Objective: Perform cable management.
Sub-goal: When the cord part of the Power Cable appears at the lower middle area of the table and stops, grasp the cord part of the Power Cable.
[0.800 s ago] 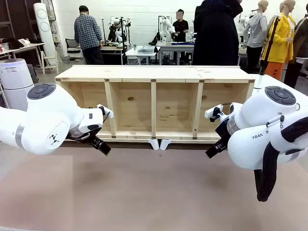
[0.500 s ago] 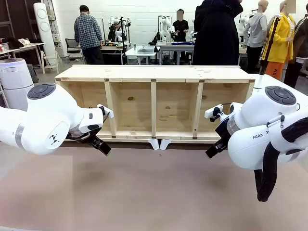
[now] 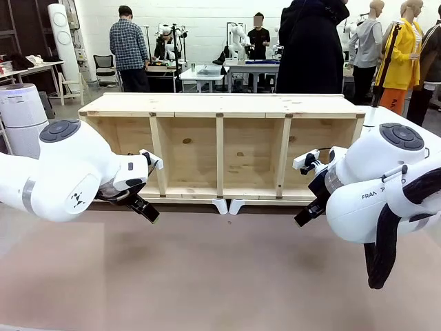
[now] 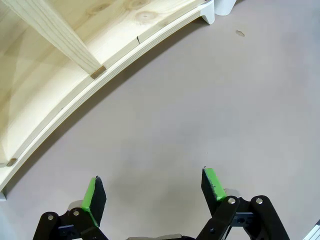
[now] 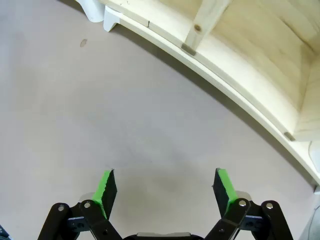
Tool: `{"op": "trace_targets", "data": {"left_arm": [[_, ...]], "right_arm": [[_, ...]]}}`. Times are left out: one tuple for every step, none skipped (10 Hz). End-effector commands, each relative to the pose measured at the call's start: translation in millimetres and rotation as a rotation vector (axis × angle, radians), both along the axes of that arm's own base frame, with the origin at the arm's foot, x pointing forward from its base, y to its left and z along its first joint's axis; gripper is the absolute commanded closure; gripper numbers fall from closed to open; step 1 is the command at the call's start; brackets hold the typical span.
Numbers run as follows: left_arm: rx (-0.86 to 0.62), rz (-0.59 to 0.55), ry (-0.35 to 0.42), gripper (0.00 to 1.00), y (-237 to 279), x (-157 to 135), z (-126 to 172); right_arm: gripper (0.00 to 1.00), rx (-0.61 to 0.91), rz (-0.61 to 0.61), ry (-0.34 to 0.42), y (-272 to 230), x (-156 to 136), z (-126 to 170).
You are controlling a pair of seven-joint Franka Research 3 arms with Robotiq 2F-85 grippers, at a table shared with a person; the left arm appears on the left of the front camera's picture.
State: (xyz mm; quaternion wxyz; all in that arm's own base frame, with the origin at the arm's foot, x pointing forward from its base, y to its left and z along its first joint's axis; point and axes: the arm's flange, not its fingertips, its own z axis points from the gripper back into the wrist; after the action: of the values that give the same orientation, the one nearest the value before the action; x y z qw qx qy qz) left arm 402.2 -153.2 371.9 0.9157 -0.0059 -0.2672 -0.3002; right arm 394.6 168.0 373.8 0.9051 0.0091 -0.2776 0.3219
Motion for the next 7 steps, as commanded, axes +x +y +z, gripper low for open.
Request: {"op": "trace_targets", "data": {"left_arm": [[-0.014,0.021,-0.019,0.00,8,-16,8],[-0.007,0.030,-0.029,0.00,15,-32,15],[0.014,0.032,-0.049,0.00,23,-45,26],[0.018,0.036,-0.074,0.00,30,-63,34],[0.034,0.047,-0.096,0.00,39,-76,46],[0.040,0.066,-0.113,0.00,47,-92,49],[0.044,0.106,-0.132,0.00,54,-109,50]], "right_arm": [[0.00,-0.012,-0.003,-0.025,-4,-9,8],[0.00,-0.008,-0.007,-0.057,-11,-19,18],[0.00,-0.006,-0.026,-0.081,-19,-29,30],[0.00,-0.007,-0.040,-0.107,-26,-44,41],[0.00,0.003,-0.063,-0.141,-34,-59,55],[0.00,0.000,-0.075,-0.167,-40,-75,64],[0.00,-0.006,-0.084,-0.197,-47,-92,73]]}}
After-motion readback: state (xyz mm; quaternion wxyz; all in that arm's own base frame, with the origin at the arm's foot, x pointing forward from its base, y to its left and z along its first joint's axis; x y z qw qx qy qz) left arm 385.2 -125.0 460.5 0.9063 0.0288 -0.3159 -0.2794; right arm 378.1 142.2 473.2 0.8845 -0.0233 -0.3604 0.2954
